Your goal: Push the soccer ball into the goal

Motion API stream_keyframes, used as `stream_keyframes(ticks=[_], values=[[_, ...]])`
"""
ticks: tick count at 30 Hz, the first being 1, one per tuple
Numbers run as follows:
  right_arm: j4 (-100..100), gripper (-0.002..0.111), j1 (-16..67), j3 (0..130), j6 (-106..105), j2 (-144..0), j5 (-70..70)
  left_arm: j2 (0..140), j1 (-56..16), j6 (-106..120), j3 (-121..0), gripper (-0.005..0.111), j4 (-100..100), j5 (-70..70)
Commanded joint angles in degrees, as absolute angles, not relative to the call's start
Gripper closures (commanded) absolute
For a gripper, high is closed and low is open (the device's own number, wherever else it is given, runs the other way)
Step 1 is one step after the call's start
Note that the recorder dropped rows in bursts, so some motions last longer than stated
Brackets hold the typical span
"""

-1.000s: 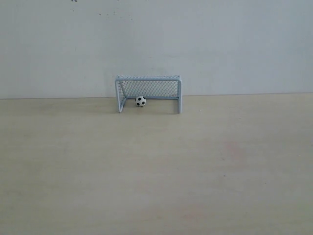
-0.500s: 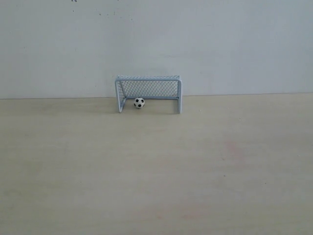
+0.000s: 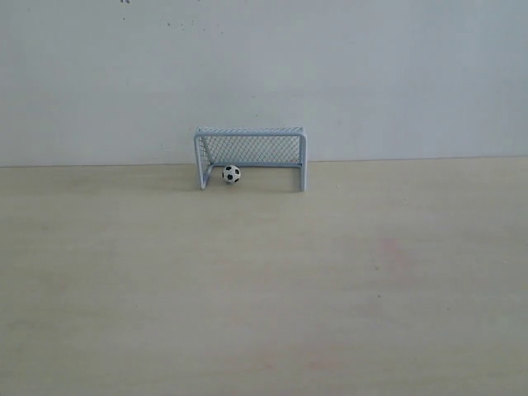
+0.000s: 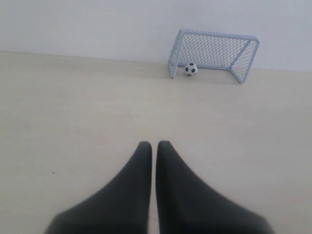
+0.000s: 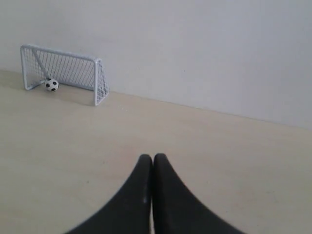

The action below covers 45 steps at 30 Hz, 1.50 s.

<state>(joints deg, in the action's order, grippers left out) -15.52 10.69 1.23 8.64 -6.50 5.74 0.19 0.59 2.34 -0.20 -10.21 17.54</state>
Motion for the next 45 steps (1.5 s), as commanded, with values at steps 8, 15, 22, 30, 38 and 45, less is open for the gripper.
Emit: stream_keyframes(ticks=[8, 15, 22, 30, 38, 45], values=[[-14.7, 0.108, 10.3, 0.0, 12.8, 0.0, 16.1, 0.0, 0.8, 2.6, 0.0, 0.102, -10.0, 17.4], [-14.8, 0.108, 10.3, 0.0, 13.0, 0.0, 20.0, 0.0, 0.8, 2.6, 0.0, 0.102, -10.0, 17.4], [-10.5, 0.108, 10.3, 0.0, 3.7, 0.0, 19.7, 0.0, 0.8, 2.6, 0.0, 0.102, -10.0, 17.4], [-6.2, 0.108, 10.3, 0.0, 0.0, 0.0, 19.6, 0.0, 0.8, 2.6, 0.0, 0.102, -10.0, 17.4], [-4.2, 0.108, 10.3, 0.0, 0.0, 0.0, 19.6, 0.0, 0.8, 2.6, 0.0, 0.102, -10.0, 17.4], [-3.5, 0.108, 10.3, 0.0, 0.0, 0.0, 19.6, 0.0, 0.8, 2.6, 0.0, 0.102, -10.0, 17.4]])
